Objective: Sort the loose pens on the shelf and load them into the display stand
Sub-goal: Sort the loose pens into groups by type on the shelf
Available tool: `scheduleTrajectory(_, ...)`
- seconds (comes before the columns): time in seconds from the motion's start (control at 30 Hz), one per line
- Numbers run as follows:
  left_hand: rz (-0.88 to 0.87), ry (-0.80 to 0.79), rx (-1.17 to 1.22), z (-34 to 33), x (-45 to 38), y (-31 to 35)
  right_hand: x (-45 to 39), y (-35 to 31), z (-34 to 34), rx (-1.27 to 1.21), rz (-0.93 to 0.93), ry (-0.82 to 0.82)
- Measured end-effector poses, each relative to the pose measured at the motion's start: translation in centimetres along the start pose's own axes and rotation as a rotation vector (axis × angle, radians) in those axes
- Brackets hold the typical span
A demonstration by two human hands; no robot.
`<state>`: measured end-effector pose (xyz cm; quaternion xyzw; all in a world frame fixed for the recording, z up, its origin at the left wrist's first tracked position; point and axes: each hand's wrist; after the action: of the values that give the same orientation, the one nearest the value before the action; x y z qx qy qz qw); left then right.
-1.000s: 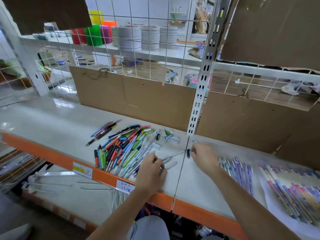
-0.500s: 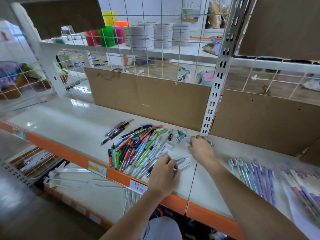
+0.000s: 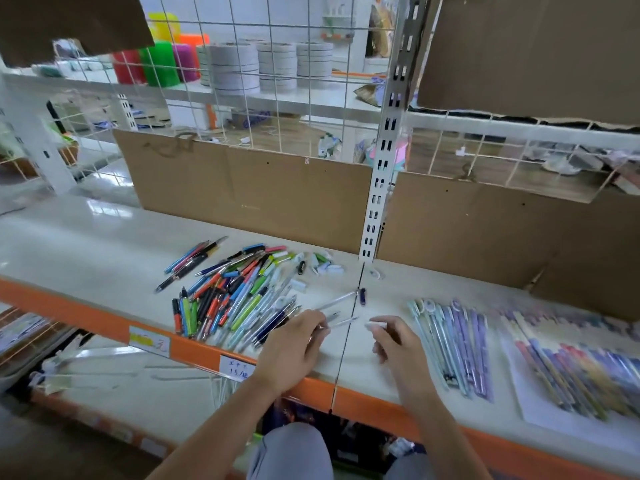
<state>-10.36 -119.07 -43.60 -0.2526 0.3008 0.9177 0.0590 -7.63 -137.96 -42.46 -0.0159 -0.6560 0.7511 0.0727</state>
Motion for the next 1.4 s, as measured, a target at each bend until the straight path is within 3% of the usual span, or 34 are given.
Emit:
scheduleTrajectory(0.1,-0.091,-0.008,0.007,-0.2,0.1,-0.2,0.1,-0.1,0.1,-0.089,-0.033,-0.030)
scheduleTrajectory(0.4,-0.068,-0.016,-0.004,0.0,0.2,-0.2,-0.2,0.0,0.3,-0.201,-0.061,-0.041)
scheduleTrajectory(0.63,-0.097,-0.072,-0.070,-0.7,0.2,-1.0,0.1,0.1,-0.2,0.069,0.090,-0.190)
scheduleTrajectory(0.9,-0.078,-0.039,-0.075,-0.9,-0.1,-1.0,0.0,-0.5,-1.2,0.166,0.030,-0.146)
scheduleTrajectory(1.1,-0.125,0.133,-0.110,-1.2,0.4,0.2,0.2,-2.1,-1.8,0.007,-0.155,-0.028)
scheduleTrajectory(1.23,0.029,0.116,0.037,-2.1,-0.1,2.1,0.1,-3.0,-1.3,-0.307,-0.283,-0.058)
scheduleTrajectory(1.4,0.014,-0.009,0.076,-2.3,0.2,2.4,-0.9,-3.1,0.5,0.020,-0.126,-0.125)
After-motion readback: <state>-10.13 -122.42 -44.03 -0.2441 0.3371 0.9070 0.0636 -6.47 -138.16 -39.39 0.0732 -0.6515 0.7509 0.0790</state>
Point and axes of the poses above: each hand's wrist, its own x-axis away from the middle knuckle, its own z-axis out of the back of the hand, y = z × x, and after that the axes turned 12 degrees about y, right-handed
